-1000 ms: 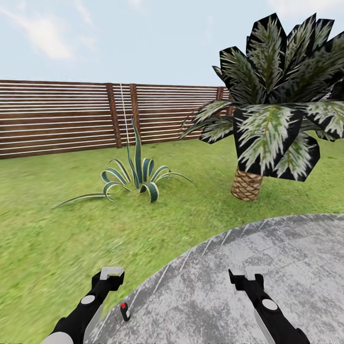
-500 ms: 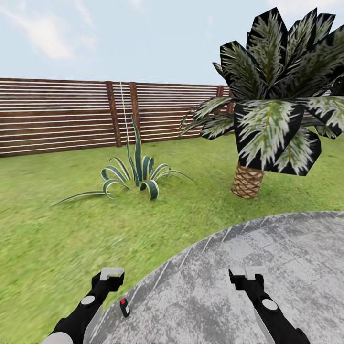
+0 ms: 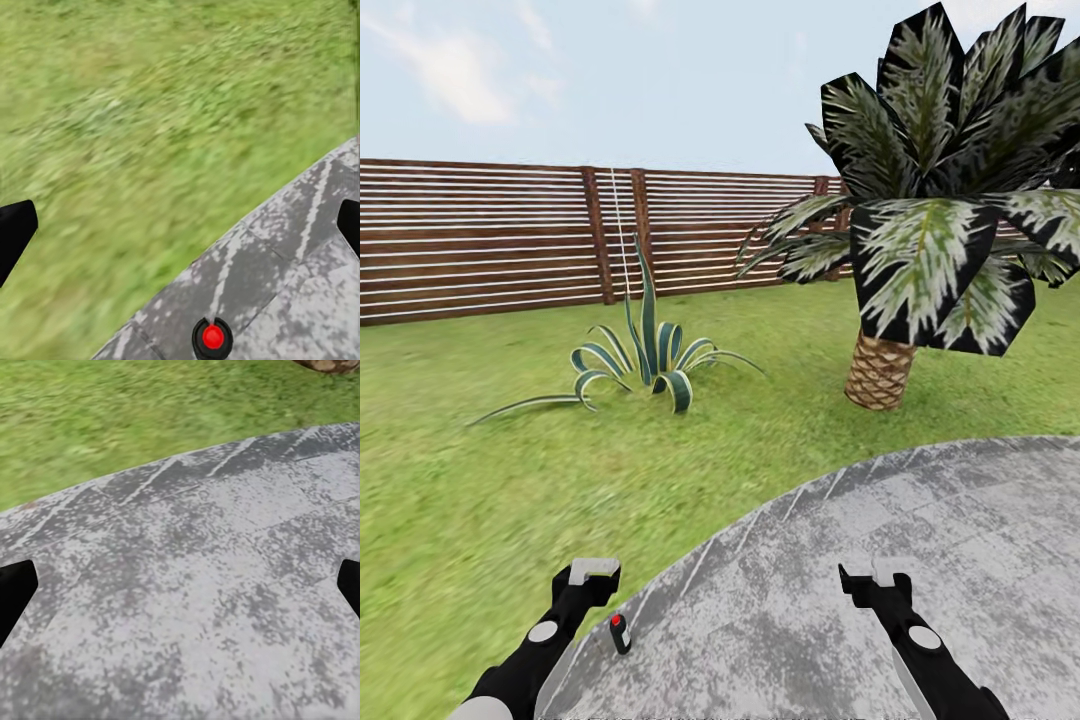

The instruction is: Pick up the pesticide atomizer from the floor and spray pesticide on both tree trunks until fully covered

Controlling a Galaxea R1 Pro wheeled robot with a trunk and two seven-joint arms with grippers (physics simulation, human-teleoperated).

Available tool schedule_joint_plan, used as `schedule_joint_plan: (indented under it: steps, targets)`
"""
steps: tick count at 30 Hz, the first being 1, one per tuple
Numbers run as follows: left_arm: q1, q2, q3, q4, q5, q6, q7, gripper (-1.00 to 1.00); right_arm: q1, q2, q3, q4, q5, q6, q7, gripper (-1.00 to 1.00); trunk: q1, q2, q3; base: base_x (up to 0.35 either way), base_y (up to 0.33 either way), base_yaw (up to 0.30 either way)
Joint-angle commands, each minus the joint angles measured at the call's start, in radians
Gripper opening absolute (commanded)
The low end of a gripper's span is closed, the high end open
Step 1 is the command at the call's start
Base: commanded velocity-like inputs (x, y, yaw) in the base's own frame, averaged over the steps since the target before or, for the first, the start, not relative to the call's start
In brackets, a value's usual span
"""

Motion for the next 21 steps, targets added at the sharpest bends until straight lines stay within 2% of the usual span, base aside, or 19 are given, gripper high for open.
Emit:
schedule_joint_plan:
  steps: [1, 14, 21]
  targets:
    - [0.001, 0.000, 0.000, 0.001, 0.000, -0.019, 0.000, 1.00, 0.000, 0.000, 0.000, 0.000, 0.000, 0.000, 0.000, 1.00, 0.004, -0.007, -0.004, 0.000, 0.000, 0.000]
    - [0.001, 0.000, 0.000, 0.001, 0.001, -0.041, 0.000, 1.00, 0.000, 0.000, -0.001, 0.000, 0.000, 0.000, 0.000, 1.00, 0.054, -0.098, -0.064, 0.000, 0.000, 0.000]
    - [0.001, 0.000, 0.000, 0.000, 0.001, -0.041, 0.000, 1.00, 0.000, 0.000, 0.000, 0.001, 0.000, 0.000, 0.000, 1.00, 0.057, -0.100, -0.103, 0.000, 0.000, 0.000]
